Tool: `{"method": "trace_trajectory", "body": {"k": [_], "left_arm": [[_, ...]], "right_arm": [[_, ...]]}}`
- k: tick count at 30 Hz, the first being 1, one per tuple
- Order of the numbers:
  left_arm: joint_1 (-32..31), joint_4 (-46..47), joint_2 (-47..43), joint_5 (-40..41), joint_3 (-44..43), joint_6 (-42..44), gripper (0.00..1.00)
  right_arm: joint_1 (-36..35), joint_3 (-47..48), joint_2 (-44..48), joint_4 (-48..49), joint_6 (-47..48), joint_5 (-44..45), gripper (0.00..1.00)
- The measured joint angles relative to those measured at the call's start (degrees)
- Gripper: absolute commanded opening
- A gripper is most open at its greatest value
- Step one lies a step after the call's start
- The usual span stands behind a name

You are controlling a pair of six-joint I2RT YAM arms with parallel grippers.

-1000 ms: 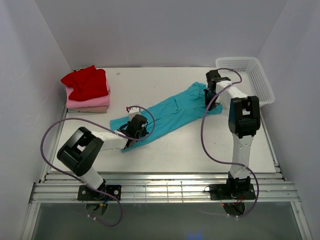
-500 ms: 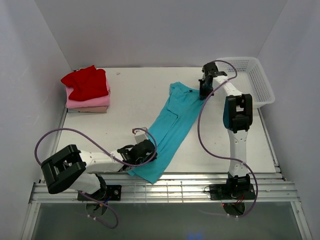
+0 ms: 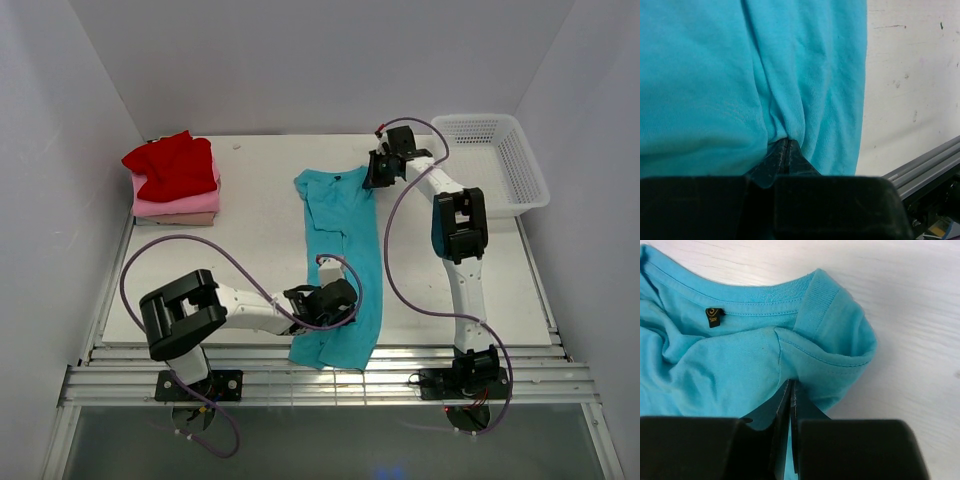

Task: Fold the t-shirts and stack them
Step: Fold the tshirt

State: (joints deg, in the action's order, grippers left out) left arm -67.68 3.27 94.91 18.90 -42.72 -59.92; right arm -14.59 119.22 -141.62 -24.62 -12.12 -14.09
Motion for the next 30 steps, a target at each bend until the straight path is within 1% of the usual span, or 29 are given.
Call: {"method": "trace_trajectory", "body": {"k": [6,9,11,12,13,15,16,18,19,20,21,22,24,25,26,27,30], "left_arm": [[0.13,-1.18,3.67,0.5,-5.51,3.76,0.0],[0.63,-1.53,4.0,1.09,-7.15,5.86,0.0],[1.01,-2.03,3.96,2.08,-8.46,7.61,0.16],[1.25,-2.38,3.72,2.71,-9.09,8.63,0.26],[1.55,-2.71,3.26,3.26,-9.73,9.79,0.42],[2.67,-2.93,1.53,3.98,-10.58,12.02,0.47],[3.72,-2.8,0.24,4.17,-10.75,13.33,0.51],[6.38,-2.34,-2.12,4.5,-10.93,15.34,0.52],[8.2,-1.88,-3.34,4.63,-10.95,16.65,0.52],[10.49,-0.98,-4.37,4.17,-10.95,18.27,0.41],[12.98,0.26,-4.9,3.72,-10.95,19.39,0.22],[15.85,1.66,-5.07,2.56,-11.08,20.41,0.0],[21.4,3.3,-3.61,-0.44,-12.11,23.28,0.0],[24.55,3.8,-1.36,-1.99,-13.42,24.68,0.0],[26.18,4.33,0.37,-3.06,-14.45,25.38,0.0],[28.22,4.52,3.93,-5.01,-16.57,26.6,0.0],[29.92,4.96,13.35,-9.68,-22.16,28.85,0.0]], "right_arm": [[-0.61,1.55,-3.52,7.96,-4.66,-10.1,0.08],[-0.72,1.46,-4.42,11.69,-7.21,-14.08,0.09],[-0.79,0.24,-4.2,15.23,-8.52,-16.0,0.13],[-0.83,-1.05,-3.67,17.51,-8.63,-16.28,0.14],[-0.83,-2.99,-2.73,19.3,-8.72,-16.44,0.18],[-0.9,-8.39,1.01,21.35,-8.13,-15.34,0.2],[-0.92,-10.95,3.3,21.68,-7.34,-14.34,0.21],[-1.05,-15.32,9.18,21.49,-5.46,-11.26,0.24],[-1.09,-16.92,12.55,21.11,-4.31,-9.42,0.24],[-1.18,-18.03,16.2,20.83,-3.26,-7.39,0.24],[-1.29,-19.1,20.04,20.41,-2.14,-4.85,0.24],[-1.44,-19.89,24.09,19.85,-0.96,-2.45,0.2],[-1.97,-21.29,32.02,18.73,1.36,3.3,0.08],[-2.43,-22.18,35.65,18.12,2.49,6.23,0.08],[-3.1,-23.12,38.88,17.4,3.45,9.16,0.08],[-4.17,-24.79,41.86,17.53,4.17,12.66,0.08],[-9.46,-32.94,48.7,16.72,6.4,22.34,0.08]]}}
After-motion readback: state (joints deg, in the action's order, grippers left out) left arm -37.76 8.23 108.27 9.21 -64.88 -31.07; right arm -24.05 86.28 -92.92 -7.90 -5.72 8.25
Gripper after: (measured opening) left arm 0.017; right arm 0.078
